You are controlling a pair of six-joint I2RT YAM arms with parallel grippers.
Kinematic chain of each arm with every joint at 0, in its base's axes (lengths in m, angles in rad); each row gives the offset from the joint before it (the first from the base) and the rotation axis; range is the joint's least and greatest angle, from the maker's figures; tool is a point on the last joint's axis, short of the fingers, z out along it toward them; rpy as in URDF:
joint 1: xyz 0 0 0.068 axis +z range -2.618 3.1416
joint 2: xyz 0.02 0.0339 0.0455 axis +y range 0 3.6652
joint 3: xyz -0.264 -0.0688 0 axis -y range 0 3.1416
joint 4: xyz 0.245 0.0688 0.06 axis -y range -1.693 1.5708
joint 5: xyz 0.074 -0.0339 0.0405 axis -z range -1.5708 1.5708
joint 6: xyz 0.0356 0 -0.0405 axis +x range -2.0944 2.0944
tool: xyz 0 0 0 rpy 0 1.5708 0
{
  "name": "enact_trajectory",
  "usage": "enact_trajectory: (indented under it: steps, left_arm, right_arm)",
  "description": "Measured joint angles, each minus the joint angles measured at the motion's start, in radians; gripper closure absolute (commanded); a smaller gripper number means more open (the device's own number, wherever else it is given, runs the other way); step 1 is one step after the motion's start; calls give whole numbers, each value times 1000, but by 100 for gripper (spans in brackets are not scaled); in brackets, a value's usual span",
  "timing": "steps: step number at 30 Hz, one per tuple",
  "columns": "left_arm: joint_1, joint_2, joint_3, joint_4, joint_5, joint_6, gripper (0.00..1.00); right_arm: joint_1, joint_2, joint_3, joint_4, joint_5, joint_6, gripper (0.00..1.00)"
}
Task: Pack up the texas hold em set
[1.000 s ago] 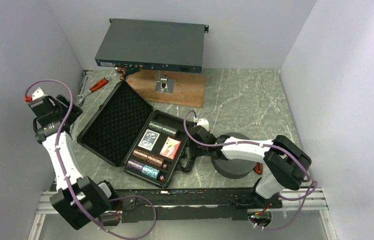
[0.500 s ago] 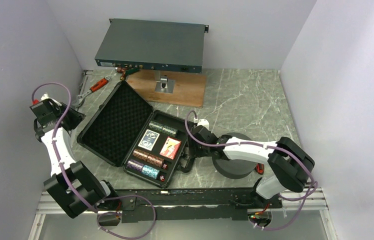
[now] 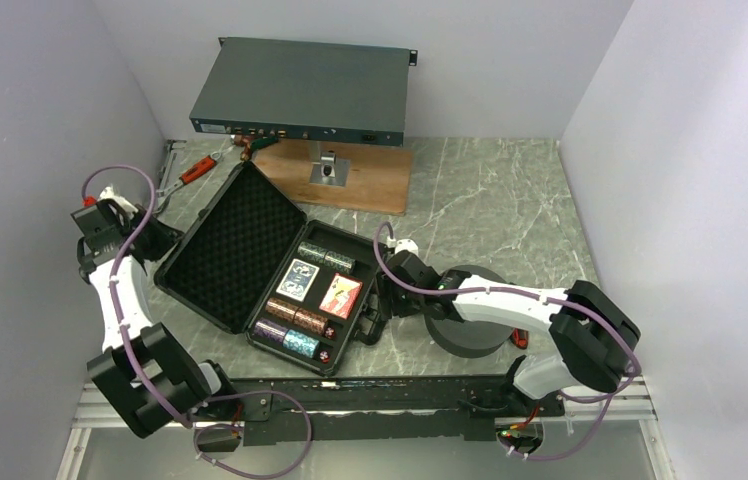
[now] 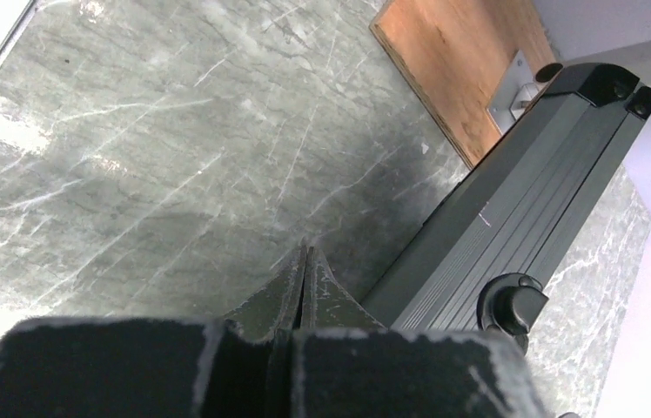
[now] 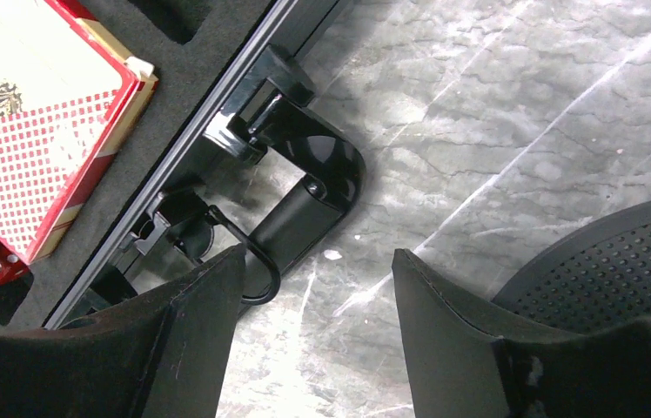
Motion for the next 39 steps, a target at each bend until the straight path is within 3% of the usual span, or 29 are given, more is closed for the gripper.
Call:
enact_trajectory:
  steps: [16,30,39]
  left_arm:
    - [-74,-184,-16,-5,-10,36,100]
    - [-108,-229,-22,-2,-9,37,100]
    - [-219,-305,-42,39,-14,-10,100]
  right_arm:
    - [-1,60,16,59,-101,-26,36]
    - [-3,97,50,47,-138,-32,37]
    - [-5,117,81,6,-143,-40,37]
